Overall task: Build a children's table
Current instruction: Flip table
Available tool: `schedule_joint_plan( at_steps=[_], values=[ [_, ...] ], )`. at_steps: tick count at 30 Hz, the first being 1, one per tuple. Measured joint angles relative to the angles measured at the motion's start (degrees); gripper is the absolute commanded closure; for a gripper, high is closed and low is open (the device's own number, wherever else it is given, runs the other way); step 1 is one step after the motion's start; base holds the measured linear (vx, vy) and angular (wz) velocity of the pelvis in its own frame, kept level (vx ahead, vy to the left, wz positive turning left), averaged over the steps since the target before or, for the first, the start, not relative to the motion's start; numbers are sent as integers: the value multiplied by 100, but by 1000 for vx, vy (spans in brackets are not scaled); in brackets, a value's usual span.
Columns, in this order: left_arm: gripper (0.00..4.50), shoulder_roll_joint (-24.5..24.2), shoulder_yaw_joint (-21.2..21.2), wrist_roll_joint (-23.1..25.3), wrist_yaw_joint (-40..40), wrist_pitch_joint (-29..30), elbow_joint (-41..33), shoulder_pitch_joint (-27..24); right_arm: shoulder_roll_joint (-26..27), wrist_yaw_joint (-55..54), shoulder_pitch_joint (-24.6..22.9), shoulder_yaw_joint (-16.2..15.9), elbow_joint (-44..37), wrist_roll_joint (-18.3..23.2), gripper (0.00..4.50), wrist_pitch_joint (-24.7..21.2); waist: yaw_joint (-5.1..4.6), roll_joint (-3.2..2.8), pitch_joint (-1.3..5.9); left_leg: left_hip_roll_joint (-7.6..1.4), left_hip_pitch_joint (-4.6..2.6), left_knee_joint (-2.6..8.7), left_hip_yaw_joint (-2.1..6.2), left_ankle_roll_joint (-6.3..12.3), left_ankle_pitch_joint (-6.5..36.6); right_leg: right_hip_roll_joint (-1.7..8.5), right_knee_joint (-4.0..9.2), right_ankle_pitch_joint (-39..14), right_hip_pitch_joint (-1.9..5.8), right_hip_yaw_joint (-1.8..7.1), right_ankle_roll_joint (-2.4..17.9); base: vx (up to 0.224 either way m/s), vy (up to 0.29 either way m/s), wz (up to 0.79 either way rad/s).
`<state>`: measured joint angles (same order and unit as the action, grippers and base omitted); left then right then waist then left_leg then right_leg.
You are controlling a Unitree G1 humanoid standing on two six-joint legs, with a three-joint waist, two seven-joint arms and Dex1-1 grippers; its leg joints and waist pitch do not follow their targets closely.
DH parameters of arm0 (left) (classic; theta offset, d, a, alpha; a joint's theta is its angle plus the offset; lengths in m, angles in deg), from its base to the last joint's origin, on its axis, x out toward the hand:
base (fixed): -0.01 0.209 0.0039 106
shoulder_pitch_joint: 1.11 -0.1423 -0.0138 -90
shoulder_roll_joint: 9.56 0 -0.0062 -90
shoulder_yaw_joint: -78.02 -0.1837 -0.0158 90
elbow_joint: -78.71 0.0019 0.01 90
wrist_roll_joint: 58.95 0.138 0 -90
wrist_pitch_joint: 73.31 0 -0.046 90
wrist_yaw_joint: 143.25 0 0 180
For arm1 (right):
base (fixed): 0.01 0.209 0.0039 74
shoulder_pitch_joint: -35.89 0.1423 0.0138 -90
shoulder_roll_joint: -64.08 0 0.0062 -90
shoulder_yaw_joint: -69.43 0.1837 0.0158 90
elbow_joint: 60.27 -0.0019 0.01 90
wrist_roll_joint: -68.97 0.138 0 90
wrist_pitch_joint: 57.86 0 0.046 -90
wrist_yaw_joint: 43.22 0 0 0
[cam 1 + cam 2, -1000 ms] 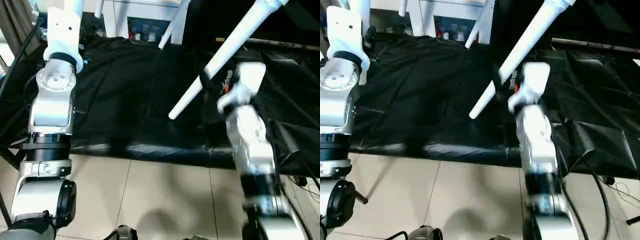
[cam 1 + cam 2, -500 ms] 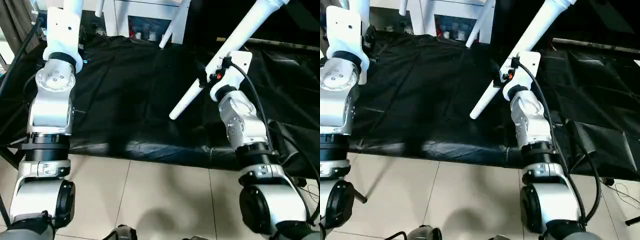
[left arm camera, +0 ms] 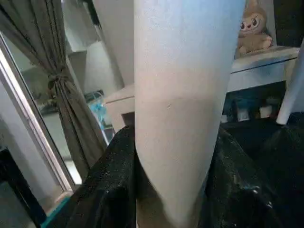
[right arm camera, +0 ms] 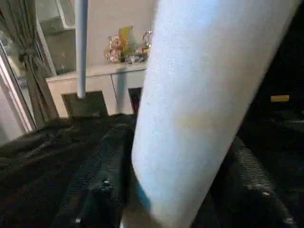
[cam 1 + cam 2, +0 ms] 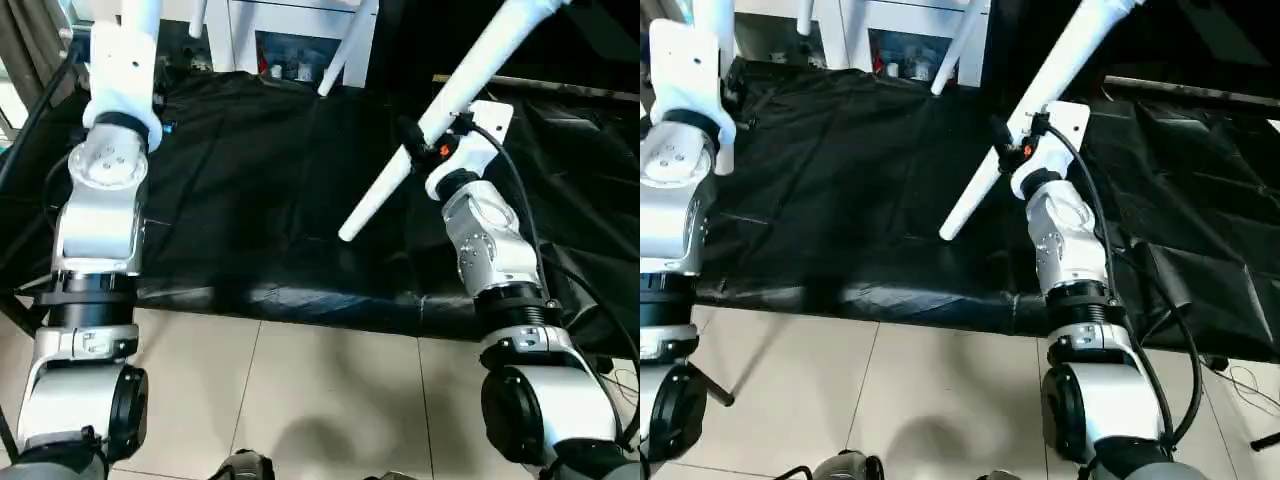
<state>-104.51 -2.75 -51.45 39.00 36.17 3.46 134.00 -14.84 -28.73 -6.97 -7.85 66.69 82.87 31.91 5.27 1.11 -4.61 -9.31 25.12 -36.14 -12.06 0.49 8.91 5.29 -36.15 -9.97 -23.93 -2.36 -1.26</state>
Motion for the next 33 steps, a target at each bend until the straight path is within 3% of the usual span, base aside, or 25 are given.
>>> schedule_joint_plan(
  at_steps=[10,15,18,23,29,33],
  values=[
    [288,265,142,-485,197,-165,31,-541,-204,-292,-941,-300,-1905,-391,276,-109,90,26,-8,0,9,2,0,0,0,2,8,-2,0,-7,-4,0,0,0],
    [288,394,140,-557,237,-373,272,-940,-149,-442,-1620,-597,-2810,-656,279,-312,39,41,1,0,2,7,0,-1,0,1,8,-6,2,-5,-11,0,0,0],
    [288,405,124,-556,190,-487,429,-1041,-124,-444,-1764,-680,-2761,-734,280,-293,-6,42,0,0,-1,8,1,-1,0,1,8,-4,4,-3,-13,0,0,0],
    [288,393,90,-555,105,-622,535,-1114,-109,-268,-1663,-687,-2244,-683,280,239,-60,53,8,0,-17,8,4,-2,0,-1,8,-2,14,-2,-18,0,0,0],
    [288,326,90,-553,102,-871,800,-1133,-96,-232,-1245,-679,-1287,-688,280,675,-177,94,37,1,-58,8,10,-4,1,-2,21,-4,25,-6,-31,0,0,0],
    [288,253,90,-552,105,-936,949,-1133,-97,-168,-928,-677,-548,-688,280,1029,-228,92,36,3,-110,17,51,-5,3,-4,91,-10,89,-44,-39,0,0,0]
  ],
)
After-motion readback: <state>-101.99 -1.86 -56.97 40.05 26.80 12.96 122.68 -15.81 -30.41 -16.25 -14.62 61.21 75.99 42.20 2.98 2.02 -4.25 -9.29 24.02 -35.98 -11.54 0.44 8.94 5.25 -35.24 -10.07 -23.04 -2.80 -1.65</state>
